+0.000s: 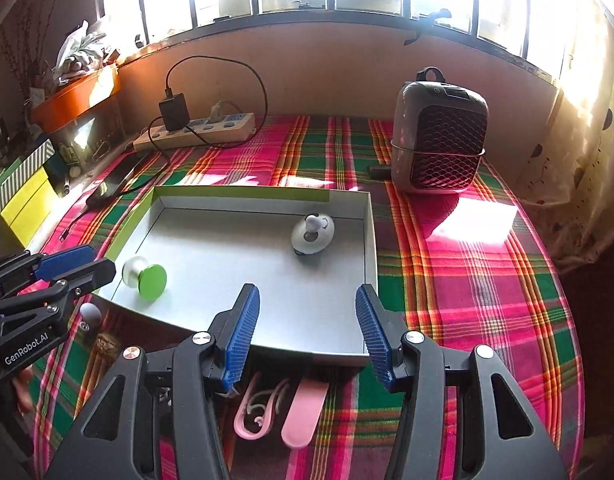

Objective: Organize objects
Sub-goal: 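Open the left gripper to drop the spool while the right gripper releases the ball in the box, then grasp the white mushroom-shaped knob with the left gripper while the right gripper moves toward a walnut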

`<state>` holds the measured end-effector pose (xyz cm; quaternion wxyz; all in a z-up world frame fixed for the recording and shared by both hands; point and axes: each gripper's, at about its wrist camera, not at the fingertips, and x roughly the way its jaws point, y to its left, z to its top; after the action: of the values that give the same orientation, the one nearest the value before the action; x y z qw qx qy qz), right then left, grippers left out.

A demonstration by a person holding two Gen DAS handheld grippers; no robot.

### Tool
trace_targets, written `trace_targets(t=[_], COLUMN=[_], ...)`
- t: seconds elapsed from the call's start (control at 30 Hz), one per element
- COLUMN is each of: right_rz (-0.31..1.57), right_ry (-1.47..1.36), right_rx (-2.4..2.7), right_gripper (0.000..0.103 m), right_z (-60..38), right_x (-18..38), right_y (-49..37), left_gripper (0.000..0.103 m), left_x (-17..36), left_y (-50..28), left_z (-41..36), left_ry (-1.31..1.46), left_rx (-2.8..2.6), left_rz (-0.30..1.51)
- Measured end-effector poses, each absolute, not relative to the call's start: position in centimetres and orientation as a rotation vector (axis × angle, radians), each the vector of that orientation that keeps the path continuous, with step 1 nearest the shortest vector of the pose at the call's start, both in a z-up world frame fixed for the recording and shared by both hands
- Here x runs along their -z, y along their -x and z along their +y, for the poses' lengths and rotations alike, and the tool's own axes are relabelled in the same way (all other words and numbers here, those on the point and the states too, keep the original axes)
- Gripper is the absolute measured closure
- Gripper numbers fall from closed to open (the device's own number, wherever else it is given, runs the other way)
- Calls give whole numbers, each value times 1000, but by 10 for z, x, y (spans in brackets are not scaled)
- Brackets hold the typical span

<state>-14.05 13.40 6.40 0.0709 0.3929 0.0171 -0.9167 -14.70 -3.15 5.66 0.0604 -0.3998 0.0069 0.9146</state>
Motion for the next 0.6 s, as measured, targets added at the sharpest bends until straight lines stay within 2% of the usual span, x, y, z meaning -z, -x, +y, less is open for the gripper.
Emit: trace_targets(t=[0.6], right_rz=[60], right_ry=[-1170], right_rx=[2772], right_gripper=[52], right_z=[143], right_x=[-52], right_y=[91], left_gripper=[71], left_x=[-50], left_y=[99], left_z=[-93], left_ry=[1191], left_rx=[-2824], left_rz=[-139])
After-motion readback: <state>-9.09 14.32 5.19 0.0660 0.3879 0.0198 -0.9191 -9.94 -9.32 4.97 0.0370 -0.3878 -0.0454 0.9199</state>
